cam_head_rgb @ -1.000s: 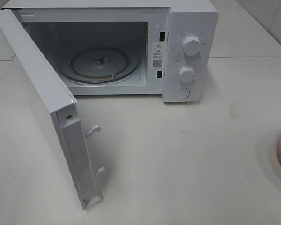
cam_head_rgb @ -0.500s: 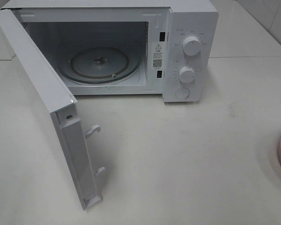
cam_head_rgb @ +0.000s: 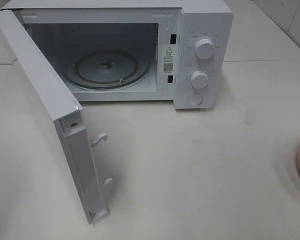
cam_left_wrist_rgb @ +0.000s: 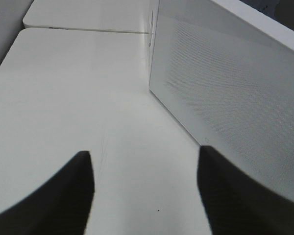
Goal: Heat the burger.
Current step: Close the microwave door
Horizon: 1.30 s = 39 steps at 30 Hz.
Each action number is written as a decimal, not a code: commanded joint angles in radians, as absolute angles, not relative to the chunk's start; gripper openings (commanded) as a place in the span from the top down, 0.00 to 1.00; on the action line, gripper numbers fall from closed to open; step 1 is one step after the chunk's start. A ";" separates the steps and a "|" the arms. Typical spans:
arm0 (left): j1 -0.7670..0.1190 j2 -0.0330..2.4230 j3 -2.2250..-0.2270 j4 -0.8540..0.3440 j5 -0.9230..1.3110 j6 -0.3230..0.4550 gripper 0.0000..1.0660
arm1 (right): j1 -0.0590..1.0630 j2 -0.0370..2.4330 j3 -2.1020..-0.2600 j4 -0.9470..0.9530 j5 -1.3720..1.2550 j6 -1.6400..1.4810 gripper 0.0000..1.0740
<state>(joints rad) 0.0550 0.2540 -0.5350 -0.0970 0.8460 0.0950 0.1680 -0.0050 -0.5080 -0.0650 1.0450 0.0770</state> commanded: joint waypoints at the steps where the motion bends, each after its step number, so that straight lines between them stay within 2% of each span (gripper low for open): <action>1: 0.052 0.359 -0.542 -0.117 0.767 0.091 0.76 | 0.165 -0.030 -0.507 -0.062 1.037 0.066 0.29; 2: 0.052 0.359 -0.542 -0.117 0.767 0.091 0.76 | 0.165 -0.030 -0.507 -0.062 1.037 0.066 0.29; 3: 0.052 0.414 -0.542 -0.117 0.735 0.091 0.86 | 0.165 -0.030 -0.507 -0.062 1.037 0.066 0.29; 4: 0.052 0.442 -0.542 -0.117 0.719 0.091 0.91 | 0.165 -0.030 -0.507 -0.062 1.037 0.066 0.29; 5: 0.052 0.442 -0.542 -0.117 0.719 0.091 0.91 | 0.165 -0.030 -0.507 -0.062 1.037 0.066 0.29; 6: 0.052 0.491 -0.542 -0.117 0.682 0.092 1.00 | 0.165 -0.030 -0.507 -0.062 1.037 0.066 0.29; 13: 0.052 0.622 -0.498 -0.127 0.451 0.135 1.00 | 0.165 -0.030 -0.507 -0.062 1.037 0.066 0.29; 15: 0.052 0.691 -0.425 -0.168 0.245 0.157 1.00 | 0.165 -0.030 -0.507 -0.062 1.037 0.066 0.29; 18: 0.052 0.711 -0.402 -0.176 0.185 0.157 1.00 | 0.165 -0.030 -0.507 -0.062 1.037 0.066 0.29; 22: 0.052 0.805 -0.310 -0.172 -0.088 0.156 1.00 | 0.165 -0.030 -0.507 -0.062 1.037 0.066 0.29; 24: 0.052 0.821 -0.293 -0.167 -0.133 0.155 1.00 | 0.165 -0.030 -0.507 -0.062 1.037 0.066 0.29; 26: 0.052 0.899 -0.232 -0.107 -0.386 0.148 1.00 | 0.165 -0.030 -0.507 -0.062 1.037 0.066 0.29; 28: 0.052 0.922 -0.222 -0.083 -0.434 0.148 1.00 | 0.165 -0.030 -0.507 -0.062 1.037 0.066 0.29; 29: 0.052 0.964 -0.213 -0.026 -0.498 0.140 1.00 | 0.165 -0.030 -0.507 -0.062 1.037 0.066 0.29; 32: 0.052 0.987 -0.213 0.000 -0.512 0.128 1.00 | 0.165 -0.030 -0.507 -0.062 1.037 0.066 0.29; 34: 0.052 1.076 -0.213 0.087 -0.583 0.065 1.00 | 0.165 -0.030 -0.507 -0.062 1.037 0.066 0.29; 37: 0.052 1.100 -0.213 0.112 -0.610 0.052 1.00 | 0.165 -0.030 -0.507 -0.062 1.037 0.066 0.29; 39: 0.052 1.184 -0.213 0.178 -0.706 -0.006 1.00 | 0.165 -0.030 -0.507 -0.062 1.037 0.066 0.29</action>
<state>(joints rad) 0.0550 1.1400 -0.2150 0.1290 -0.6280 0.0420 0.1680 -0.0050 -0.5080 -0.0650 1.0450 0.0770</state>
